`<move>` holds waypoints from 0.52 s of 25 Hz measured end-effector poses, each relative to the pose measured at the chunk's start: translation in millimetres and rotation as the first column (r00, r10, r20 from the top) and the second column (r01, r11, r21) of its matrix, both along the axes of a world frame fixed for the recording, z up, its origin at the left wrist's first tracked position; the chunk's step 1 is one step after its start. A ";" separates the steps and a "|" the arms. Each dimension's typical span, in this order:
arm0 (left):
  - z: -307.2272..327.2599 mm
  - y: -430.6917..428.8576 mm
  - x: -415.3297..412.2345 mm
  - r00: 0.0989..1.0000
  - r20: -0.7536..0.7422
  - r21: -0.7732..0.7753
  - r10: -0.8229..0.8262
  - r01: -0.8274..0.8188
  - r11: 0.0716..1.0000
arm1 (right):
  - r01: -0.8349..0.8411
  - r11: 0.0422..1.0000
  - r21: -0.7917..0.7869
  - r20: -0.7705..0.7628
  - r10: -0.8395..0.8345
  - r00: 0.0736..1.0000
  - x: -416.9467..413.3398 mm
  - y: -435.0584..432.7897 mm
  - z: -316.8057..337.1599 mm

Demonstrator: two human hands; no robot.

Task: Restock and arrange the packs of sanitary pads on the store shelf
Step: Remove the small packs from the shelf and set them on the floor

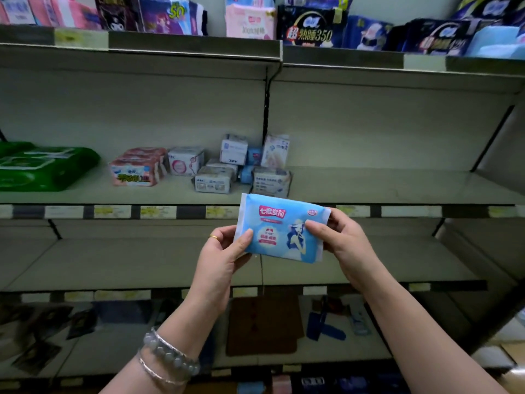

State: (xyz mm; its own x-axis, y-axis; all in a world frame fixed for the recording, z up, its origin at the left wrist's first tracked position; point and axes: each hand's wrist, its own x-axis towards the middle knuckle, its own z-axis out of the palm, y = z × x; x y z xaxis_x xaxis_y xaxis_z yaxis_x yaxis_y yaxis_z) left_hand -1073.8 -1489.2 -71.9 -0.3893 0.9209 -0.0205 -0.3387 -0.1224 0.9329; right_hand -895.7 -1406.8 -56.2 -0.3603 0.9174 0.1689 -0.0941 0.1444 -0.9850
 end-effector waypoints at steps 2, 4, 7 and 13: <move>-2.4 -0.5 12.6 0.999 -0.046 -0.010 0.013 -0.014 1.000 | -0.031 1.000 -0.001 -0.039 0.031 0.999 9.1 7.0 -1.2; -5.3 -1.8 18.7 0.996 -0.081 -0.005 0.028 -0.028 1.000 | -0.041 0.999 -0.013 -0.082 0.040 0.996 12.1 12.8 -2.9; -14.4 -4.3 22.2 0.988 -0.140 -0.003 0.060 -0.061 0.998 | -0.071 0.997 -0.013 -0.087 0.070 0.994 12.5 19.9 -11.8; -58.1 0.2 8.9 0.988 -0.109 -0.049 0.108 -0.114 0.992 | -0.098 0.992 -0.073 0.021 0.100 0.995 -0.1 22.2 -54.5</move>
